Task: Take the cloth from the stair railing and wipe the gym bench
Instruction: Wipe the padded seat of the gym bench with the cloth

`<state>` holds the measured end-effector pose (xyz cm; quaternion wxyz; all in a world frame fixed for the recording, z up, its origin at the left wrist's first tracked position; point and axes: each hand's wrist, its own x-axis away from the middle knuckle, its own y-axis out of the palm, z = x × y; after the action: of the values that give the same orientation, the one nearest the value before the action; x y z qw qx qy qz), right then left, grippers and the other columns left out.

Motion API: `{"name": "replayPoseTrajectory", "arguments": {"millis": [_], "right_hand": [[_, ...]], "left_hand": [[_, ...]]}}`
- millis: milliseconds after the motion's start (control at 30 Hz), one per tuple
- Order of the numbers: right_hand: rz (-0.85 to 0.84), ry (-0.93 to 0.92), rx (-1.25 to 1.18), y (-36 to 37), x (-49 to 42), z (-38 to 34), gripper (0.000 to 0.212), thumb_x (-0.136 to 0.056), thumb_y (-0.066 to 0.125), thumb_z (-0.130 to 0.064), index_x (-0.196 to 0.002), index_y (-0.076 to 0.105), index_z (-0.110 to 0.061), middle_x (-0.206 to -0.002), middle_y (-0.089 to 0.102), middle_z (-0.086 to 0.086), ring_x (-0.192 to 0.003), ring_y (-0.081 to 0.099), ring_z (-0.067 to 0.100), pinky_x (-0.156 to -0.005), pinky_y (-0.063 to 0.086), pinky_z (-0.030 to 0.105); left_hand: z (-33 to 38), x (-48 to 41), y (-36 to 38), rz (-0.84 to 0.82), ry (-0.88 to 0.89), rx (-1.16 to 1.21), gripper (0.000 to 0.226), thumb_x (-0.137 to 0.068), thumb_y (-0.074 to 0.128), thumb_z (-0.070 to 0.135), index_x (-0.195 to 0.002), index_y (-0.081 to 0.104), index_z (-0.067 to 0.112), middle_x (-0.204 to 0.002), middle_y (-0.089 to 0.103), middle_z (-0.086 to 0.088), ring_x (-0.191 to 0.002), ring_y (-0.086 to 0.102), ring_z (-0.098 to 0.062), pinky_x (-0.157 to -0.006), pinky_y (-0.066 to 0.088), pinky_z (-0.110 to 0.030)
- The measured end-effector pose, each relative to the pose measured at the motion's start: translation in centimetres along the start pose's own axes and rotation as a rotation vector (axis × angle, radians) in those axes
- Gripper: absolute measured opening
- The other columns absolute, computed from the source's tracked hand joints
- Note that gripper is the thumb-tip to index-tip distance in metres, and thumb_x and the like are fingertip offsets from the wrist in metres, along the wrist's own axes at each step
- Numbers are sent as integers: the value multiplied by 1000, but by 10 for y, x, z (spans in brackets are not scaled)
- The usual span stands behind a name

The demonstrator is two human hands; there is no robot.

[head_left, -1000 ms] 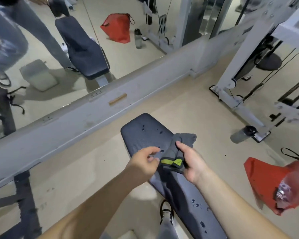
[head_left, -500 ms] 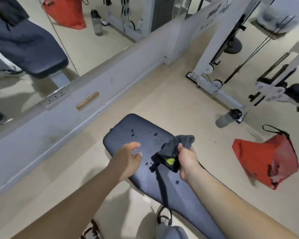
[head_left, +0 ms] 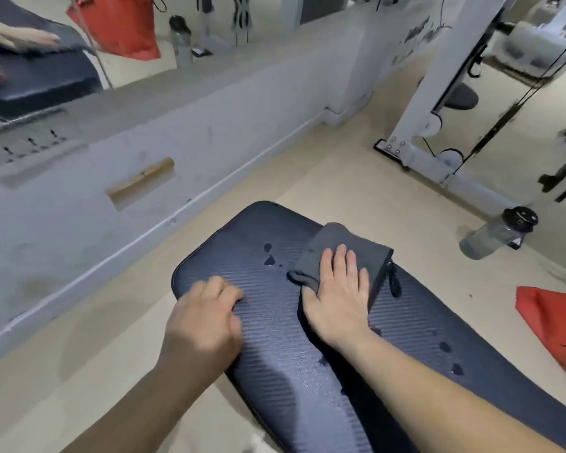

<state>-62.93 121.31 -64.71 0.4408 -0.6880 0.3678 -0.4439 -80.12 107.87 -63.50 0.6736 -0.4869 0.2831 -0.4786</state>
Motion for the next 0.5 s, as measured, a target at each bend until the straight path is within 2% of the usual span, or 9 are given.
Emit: {"name": "replayPoseTrajectory", "arguments": {"millis": [33, 100, 167, 233, 300, 367, 500], "right_hand": [[12, -27, -24, 1, -14, -7, 80, -100, 35, -46, -166, 0, -16, -173, -15, 8, -159, -17, 24, -127, -12, 47], [-5, -78, -35, -1, -43, -25, 77, -101, 30, -49, -166, 1, -19, -174, -15, 6, -159, -18, 22, -127, -12, 46], [-17, -124, -15, 0, -62, -40, 76, -100, 27, -49, -166, 1, -21, -174, -14, 5, -159, -18, 21, -126, -13, 46], [7, -168, 10, 6, -65, -50, 76, -99, 26, -48, -166, 3, -22, -174, -12, 5, -159, -16, 21, -127, -12, 46], [23, -224, 36, 12, -51, -50, 74, -99, 25, -47, -166, 5, -22, -175, -9, 5, -159, -14, 21, -127, -10, 46], [10, -293, 42, 17, -21, -48, 72, -100, 26, -45, -166, 6, -23, -175, -8, 4, -160, -12, 20, -128, -8, 44], [-68, -444, 20, 27, 51, -43, 71, -102, 31, -46, -166, 9, -25, -175, -5, 2, -160, -11, 17, -128, -8, 40]], "left_hand": [[-6, -2, 7, 88, 25, -12, 41, -75, 40, 25, -102, 71, 24, -100, 64, 3, -89, 56, -27, -80, 53, -40], [-11, 0, 19, 225, 39, 17, 32, -76, 46, 20, -95, 72, 24, -91, 63, 5, -84, 54, -26, -76, 51, -39], [-12, 3, 29, 295, 42, 80, 28, -78, 50, 17, -94, 71, 24, -92, 63, 7, -86, 53, -24, -77, 50, -38], [-17, 8, 38, 326, 72, 116, 33, -81, 49, 15, -101, 74, 24, -102, 67, 7, -94, 56, -23, -82, 51, -37], [-21, 17, 38, 283, 88, 135, 36, -87, 51, 13, -113, 75, 22, -124, 67, 4, -115, 58, -23, -98, 50, -36], [-20, 32, 30, 212, 68, 115, 35, -93, 54, 16, -122, 72, 21, -141, 59, 1, -133, 50, -22, -108, 43, -33], [-13, 62, 13, 87, -65, 81, 33, -93, 52, 25, -121, 66, 18, -154, 45, -4, -144, 37, -22, -113, 39, -34]]}}
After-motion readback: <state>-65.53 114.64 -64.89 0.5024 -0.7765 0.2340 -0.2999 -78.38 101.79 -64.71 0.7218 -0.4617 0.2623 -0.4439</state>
